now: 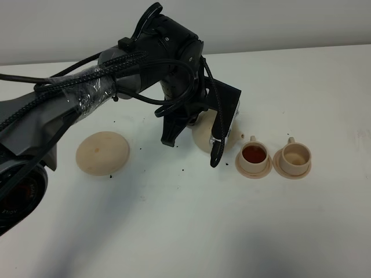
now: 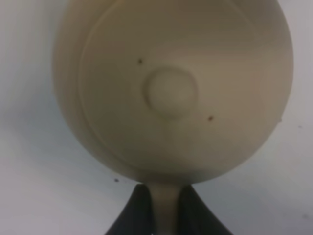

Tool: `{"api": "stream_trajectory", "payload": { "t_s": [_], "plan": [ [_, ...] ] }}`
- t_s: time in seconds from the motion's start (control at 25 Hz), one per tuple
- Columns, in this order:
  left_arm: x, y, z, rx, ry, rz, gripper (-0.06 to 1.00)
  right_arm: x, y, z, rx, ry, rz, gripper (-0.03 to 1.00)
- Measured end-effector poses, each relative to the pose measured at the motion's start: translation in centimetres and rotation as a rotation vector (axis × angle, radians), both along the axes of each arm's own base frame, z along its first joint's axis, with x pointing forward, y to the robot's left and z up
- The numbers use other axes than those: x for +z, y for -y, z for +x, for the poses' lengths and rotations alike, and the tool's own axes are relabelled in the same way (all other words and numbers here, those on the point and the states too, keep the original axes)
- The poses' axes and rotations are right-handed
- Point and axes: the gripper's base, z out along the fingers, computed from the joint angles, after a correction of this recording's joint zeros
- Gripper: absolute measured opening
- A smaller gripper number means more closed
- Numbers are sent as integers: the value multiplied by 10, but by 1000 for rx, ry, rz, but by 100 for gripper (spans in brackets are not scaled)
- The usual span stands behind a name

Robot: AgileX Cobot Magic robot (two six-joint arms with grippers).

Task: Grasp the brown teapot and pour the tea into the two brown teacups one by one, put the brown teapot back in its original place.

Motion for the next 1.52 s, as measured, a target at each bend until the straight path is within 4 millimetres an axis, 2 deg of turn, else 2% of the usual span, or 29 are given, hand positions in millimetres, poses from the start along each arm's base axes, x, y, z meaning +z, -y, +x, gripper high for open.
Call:
{"api": "stream_trajectory", "payload": {
  "t_s": [0.16, 0.56, 0.96, 1.28, 1.52],
  "plan": [
    [3, 7, 2, 0, 58, -44, 15, 0, 0, 0, 0, 0, 0, 31],
    [13, 42, 3, 12, 195, -137, 15, 0, 0, 0, 0, 0, 0, 31],
    [-5, 87, 12, -56, 260, -181, 15, 0, 0, 0, 0, 1, 0, 31],
    [-19, 94, 17, -198, 317, -128, 15, 0, 0, 0, 0, 1, 0, 31],
    [-15, 98, 19, -315, 382, -107, 15, 0, 0, 0, 0, 1, 0, 31]
  ]
}}
